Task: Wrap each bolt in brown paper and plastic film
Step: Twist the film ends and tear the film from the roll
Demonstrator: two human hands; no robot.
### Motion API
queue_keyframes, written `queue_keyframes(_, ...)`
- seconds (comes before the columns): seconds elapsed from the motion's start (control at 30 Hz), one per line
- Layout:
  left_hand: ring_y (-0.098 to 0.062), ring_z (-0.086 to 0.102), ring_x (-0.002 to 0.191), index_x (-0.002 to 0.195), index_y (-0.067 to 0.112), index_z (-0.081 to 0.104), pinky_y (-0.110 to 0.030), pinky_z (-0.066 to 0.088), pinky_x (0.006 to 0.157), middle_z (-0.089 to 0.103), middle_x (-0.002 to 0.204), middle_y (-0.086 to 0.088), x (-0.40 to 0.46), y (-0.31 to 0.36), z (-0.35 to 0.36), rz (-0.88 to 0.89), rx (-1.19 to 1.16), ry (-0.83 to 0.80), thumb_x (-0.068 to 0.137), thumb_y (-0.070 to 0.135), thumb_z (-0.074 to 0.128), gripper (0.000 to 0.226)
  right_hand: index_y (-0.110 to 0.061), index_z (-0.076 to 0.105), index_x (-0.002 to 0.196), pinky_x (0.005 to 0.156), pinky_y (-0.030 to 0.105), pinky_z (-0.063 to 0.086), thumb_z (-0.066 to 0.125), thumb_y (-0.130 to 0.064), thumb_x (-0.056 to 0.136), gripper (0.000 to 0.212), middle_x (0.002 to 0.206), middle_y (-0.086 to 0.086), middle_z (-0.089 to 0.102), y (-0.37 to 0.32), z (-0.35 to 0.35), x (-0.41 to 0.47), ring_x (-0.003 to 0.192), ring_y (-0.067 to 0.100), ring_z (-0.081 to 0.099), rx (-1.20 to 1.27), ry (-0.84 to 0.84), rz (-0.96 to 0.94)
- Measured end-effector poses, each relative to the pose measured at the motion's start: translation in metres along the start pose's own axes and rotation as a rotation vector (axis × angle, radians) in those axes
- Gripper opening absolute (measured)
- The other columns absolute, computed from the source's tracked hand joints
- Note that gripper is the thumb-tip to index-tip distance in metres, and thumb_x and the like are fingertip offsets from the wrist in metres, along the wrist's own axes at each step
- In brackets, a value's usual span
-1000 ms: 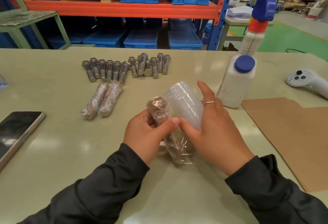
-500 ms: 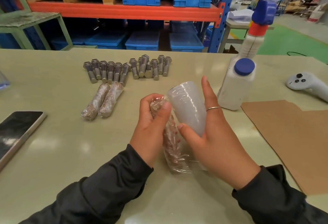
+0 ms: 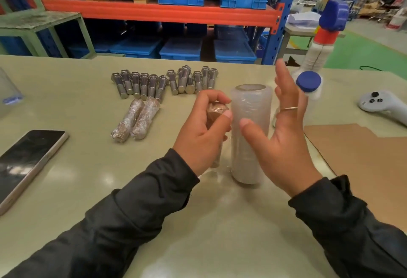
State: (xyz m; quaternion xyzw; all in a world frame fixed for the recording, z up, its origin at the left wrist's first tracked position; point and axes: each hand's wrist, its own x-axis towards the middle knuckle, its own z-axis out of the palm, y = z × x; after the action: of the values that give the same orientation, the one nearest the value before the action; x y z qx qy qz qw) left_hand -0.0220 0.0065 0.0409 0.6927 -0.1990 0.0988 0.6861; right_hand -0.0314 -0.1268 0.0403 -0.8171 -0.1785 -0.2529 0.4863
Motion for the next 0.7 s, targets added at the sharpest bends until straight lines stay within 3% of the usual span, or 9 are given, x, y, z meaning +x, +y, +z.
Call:
queue_keyframes(0.1,-0.003,0.048,0.058,0.090,0.022,0.046,-0.022,0.047,0.057,0.048,0.065,0.011,0.001,-0.001,0.003,-0.013,-0.052,-0.025,0.083,0.018,0.047,0.008,-0.043,0.028,0.134,0.107,0.015,0.021,0.059,-0.048,0.082,0.061,0.131,-0.009,0.030,-0.007,-0.012,0.016,0.129,0.004,0.029,-0.187,-0.094,-0.132)
queue_keyframes(0.2,-0.007,0.052,0.060,0.088,0.021,0.047,-0.028,0.049,0.058,0.051,0.069,0.003,0.002,-0.004,0.005,-0.078,-0.118,-0.011,0.082,0.030,0.054,0.013,-0.036,0.051,0.118,0.093,0.005,0.030,0.061,-0.042,0.083,0.036,0.113,-0.008,0.046,-0.011,-0.020,0.025,0.106,-0.004,0.044,-0.248,-0.143,-0.125)
queue_keyframes(0.27,-0.009,0.053,0.062,0.089,0.022,0.047,-0.030,0.050,0.058,0.052,0.069,0.003,-0.001,-0.008,0.005,-0.088,-0.137,-0.009,0.084,0.036,0.058,0.019,-0.028,0.060,0.115,0.088,0.001,0.031,0.065,-0.032,0.083,0.033,0.108,-0.006,0.048,-0.013,-0.022,0.024,0.100,-0.005,0.047,-0.238,-0.130,-0.112)
queue_keyframes(0.43,-0.007,0.051,0.055,0.088,0.022,0.046,-0.025,0.047,0.052,0.052,0.058,0.010,-0.009,-0.017,0.007,-0.059,-0.149,0.013,0.081,0.029,0.052,0.011,-0.023,0.059,0.119,0.089,0.000,0.029,0.069,-0.025,0.081,0.039,0.109,-0.007,0.044,-0.013,-0.020,0.012,0.103,-0.015,0.040,-0.249,-0.114,-0.113)
queue_keyframes(0.53,-0.003,0.050,0.052,0.086,0.024,0.047,-0.023,0.046,0.051,0.052,0.056,0.013,-0.010,-0.017,0.011,-0.063,-0.127,0.051,0.086,0.022,0.053,0.007,-0.015,0.061,0.117,0.090,0.001,0.030,0.070,-0.020,0.079,0.039,0.109,-0.003,0.044,-0.013,-0.016,0.006,0.098,-0.009,0.043,-0.264,-0.032,-0.150)
queue_keyframes(0.63,-0.003,0.047,0.049,0.082,0.024,0.048,-0.021,0.045,0.047,0.050,0.051,0.014,-0.006,-0.017,0.012,-0.099,-0.107,0.100,0.090,0.008,0.053,0.019,-0.011,0.063,0.114,0.091,0.002,0.031,0.068,-0.017,0.078,0.037,0.107,0.000,0.046,-0.013,-0.013,0.003,0.098,-0.002,0.042,-0.277,0.028,-0.176)
queue_keyframes(0.7,-0.003,0.046,0.046,0.079,0.025,0.049,-0.020,0.044,0.044,0.050,0.048,0.013,-0.004,-0.017,0.013,-0.121,-0.096,0.119,0.088,0.010,0.055,0.019,-0.010,0.063,0.113,0.091,0.003,0.032,0.070,-0.015,0.078,0.036,0.107,0.000,0.046,-0.012,-0.012,0.004,0.099,-0.002,0.042,-0.278,0.043,-0.178)
